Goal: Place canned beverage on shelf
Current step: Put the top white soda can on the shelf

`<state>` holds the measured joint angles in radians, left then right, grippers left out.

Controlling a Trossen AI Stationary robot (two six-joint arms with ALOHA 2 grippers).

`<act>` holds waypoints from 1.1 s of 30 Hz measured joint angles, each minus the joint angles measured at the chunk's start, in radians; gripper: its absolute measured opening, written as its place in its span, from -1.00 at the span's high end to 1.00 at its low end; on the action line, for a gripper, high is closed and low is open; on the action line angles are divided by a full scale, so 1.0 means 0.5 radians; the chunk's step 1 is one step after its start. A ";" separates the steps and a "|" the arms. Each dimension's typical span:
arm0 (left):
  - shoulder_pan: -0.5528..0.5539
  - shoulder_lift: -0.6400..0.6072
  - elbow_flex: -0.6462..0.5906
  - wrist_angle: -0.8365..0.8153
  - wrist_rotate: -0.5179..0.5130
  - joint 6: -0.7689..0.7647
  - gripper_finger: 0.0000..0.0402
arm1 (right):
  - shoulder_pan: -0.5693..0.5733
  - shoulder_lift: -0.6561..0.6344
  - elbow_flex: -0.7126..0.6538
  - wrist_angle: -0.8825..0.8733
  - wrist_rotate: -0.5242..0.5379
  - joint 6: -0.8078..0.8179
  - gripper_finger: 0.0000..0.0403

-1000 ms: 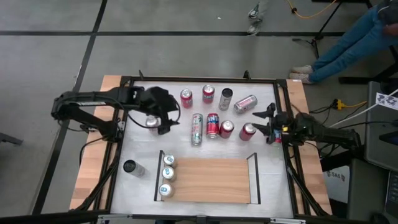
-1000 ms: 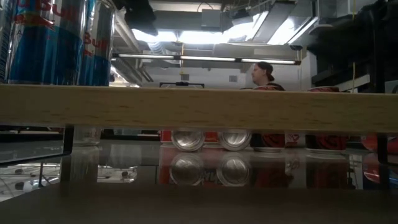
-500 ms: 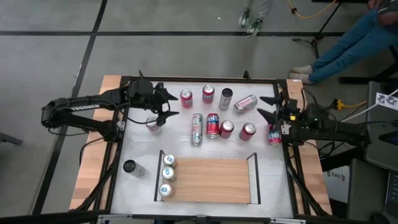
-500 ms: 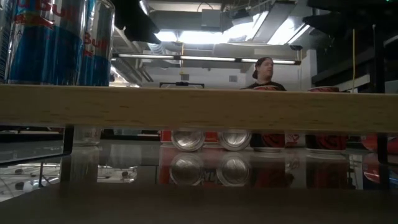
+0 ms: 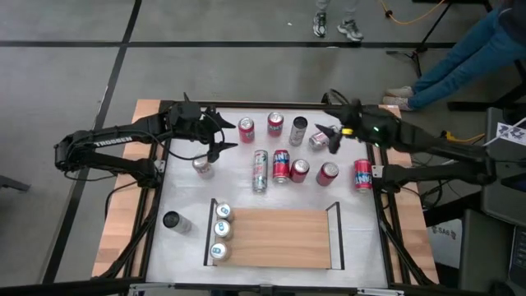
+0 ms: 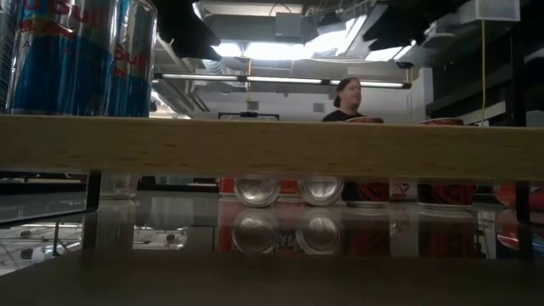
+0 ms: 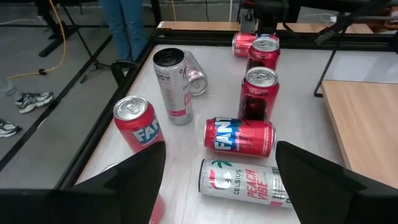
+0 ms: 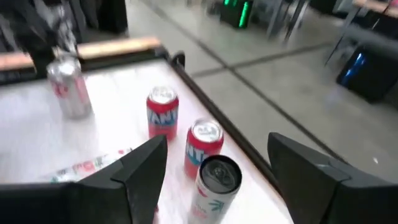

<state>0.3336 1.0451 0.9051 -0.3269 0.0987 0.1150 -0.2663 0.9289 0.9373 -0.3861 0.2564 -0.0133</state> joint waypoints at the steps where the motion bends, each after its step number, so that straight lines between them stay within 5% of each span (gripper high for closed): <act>1: 0.001 0.000 0.000 -0.002 0.000 -0.001 -0.48 | -0.042 0.072 0.061 -0.044 -0.030 -0.028 -0.33; 15: 0.000 0.000 -0.002 -0.005 -0.004 0.000 -0.48 | -0.452 0.774 0.545 -0.342 -0.572 -0.441 -0.33; 33: 0.000 0.002 -0.002 -0.083 -0.003 -0.003 -0.48 | -0.503 0.927 0.554 -0.403 -0.763 -0.627 -0.33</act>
<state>0.3336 1.0458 0.9043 -0.3682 0.0971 0.1136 -0.5179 1.3926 1.2144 -0.5877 -0.1253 -0.3267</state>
